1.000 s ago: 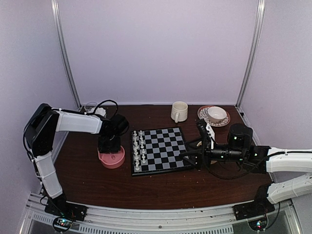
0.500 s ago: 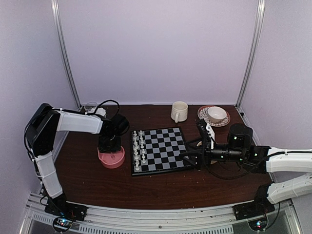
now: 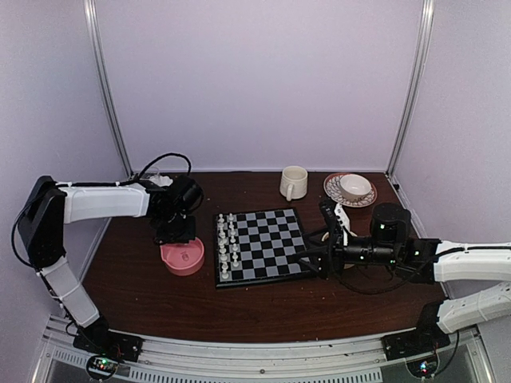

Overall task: Set up the chess pieces on the board
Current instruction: Pick up the pawn from the storage box, then pass from the left arm to the right

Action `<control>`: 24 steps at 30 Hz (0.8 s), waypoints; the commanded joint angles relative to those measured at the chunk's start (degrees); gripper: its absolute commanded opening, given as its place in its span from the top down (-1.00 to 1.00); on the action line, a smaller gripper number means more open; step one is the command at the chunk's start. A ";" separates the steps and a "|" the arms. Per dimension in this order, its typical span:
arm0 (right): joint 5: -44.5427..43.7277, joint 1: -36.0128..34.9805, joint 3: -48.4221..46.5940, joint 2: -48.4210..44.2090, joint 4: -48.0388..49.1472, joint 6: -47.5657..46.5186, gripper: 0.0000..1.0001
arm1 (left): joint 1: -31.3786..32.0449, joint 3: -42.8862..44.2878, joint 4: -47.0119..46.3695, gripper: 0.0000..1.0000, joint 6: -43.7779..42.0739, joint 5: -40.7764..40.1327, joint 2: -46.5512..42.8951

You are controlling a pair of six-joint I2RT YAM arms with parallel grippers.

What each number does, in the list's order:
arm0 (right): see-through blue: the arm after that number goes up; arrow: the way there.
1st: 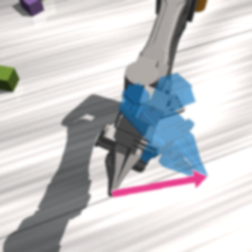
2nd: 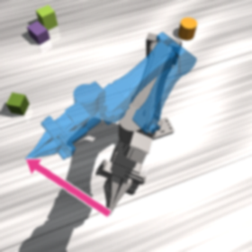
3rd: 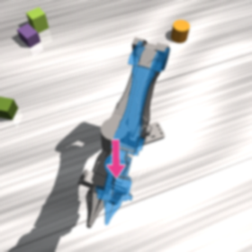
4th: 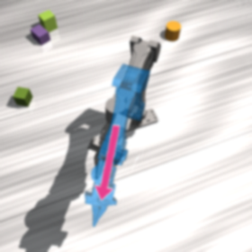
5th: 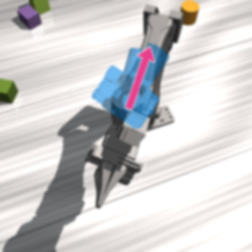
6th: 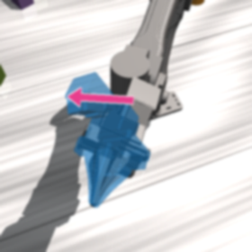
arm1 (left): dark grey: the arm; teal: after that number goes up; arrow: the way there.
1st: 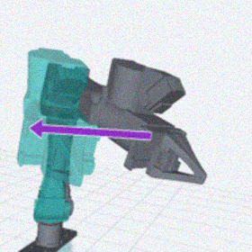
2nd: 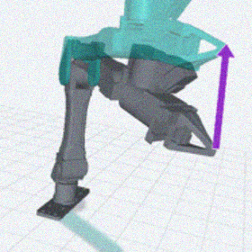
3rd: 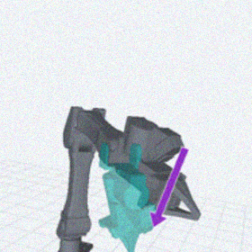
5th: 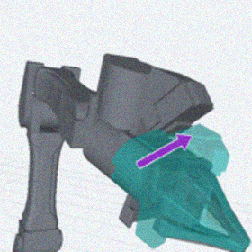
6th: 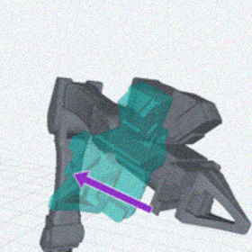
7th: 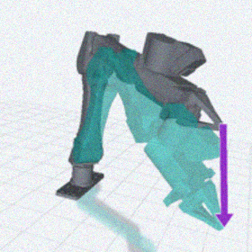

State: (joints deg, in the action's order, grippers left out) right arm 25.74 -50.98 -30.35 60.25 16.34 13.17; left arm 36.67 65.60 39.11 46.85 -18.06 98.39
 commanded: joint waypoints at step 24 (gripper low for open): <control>-15.95 0.44 -0.29 7.34 -1.86 -0.81 -0.64 | 14.93 12.21 -18.69 0.67 3.88 24.29 7.73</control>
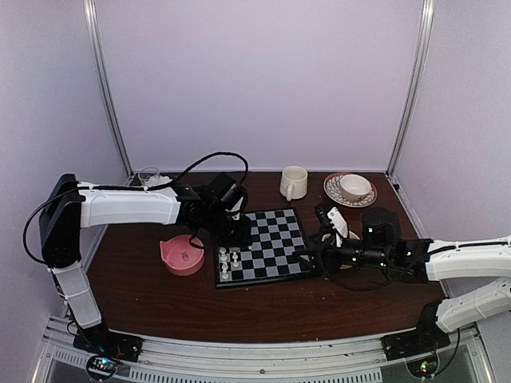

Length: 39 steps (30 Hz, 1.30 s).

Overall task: Set up the chess pieces on the board
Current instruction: Pass from the left arm to the right

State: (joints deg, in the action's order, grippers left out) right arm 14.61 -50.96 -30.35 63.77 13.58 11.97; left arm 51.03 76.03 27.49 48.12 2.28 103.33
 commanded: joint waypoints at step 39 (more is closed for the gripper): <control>-8.27 0.37 -12.19 31.63 17.03 8.36 0.38 | 2.15 -0.10 -21.06 0.63 11.72 12.39 6.52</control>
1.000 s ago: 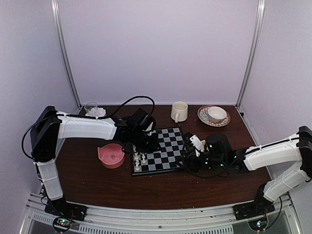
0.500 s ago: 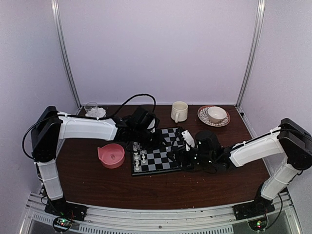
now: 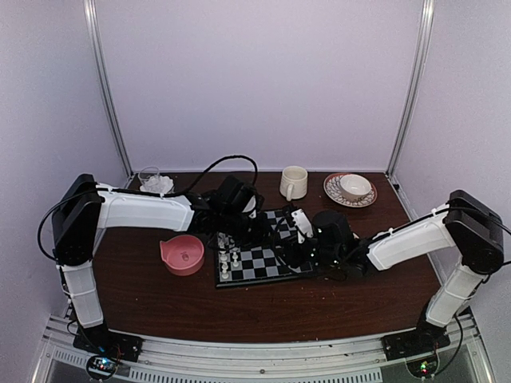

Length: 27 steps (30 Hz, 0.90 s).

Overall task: Set up the chess pieces on the board
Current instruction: Pass from the left arm to the right

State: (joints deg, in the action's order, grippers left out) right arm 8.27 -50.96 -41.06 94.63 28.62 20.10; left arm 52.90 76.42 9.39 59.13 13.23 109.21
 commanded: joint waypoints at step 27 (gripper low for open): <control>3.65 0.98 -9.14 -8.18 -32.66 0.60 1.00 | -1.21 -3.33 3.79 -0.20 -13.85 -7.58 -11.44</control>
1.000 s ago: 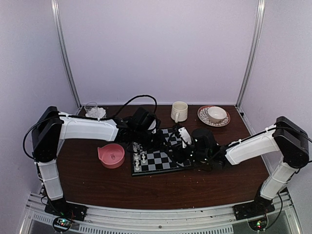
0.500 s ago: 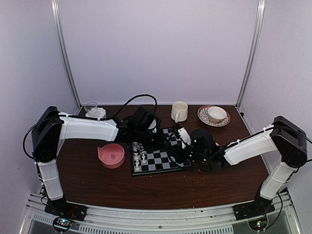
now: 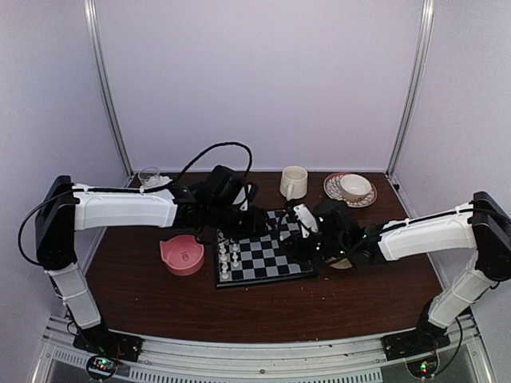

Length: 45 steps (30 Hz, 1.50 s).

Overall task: Set up the chess pieces on the board
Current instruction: Pass from the left arm to the right, then place the pawn on the chessboard.

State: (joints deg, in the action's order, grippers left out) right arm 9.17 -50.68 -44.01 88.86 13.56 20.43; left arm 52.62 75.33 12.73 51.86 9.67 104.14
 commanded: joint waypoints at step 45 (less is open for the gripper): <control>-0.73 5.85 -64.05 38.50 -93.37 -24.30 0.82 | -0.95 -23.03 1.18 -0.24 -24.51 -20.93 -32.69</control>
State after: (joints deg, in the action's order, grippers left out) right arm 9.56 -45.19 -106.00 126.28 -78.46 -2.94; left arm 51.90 52.66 14.74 28.51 -10.70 72.88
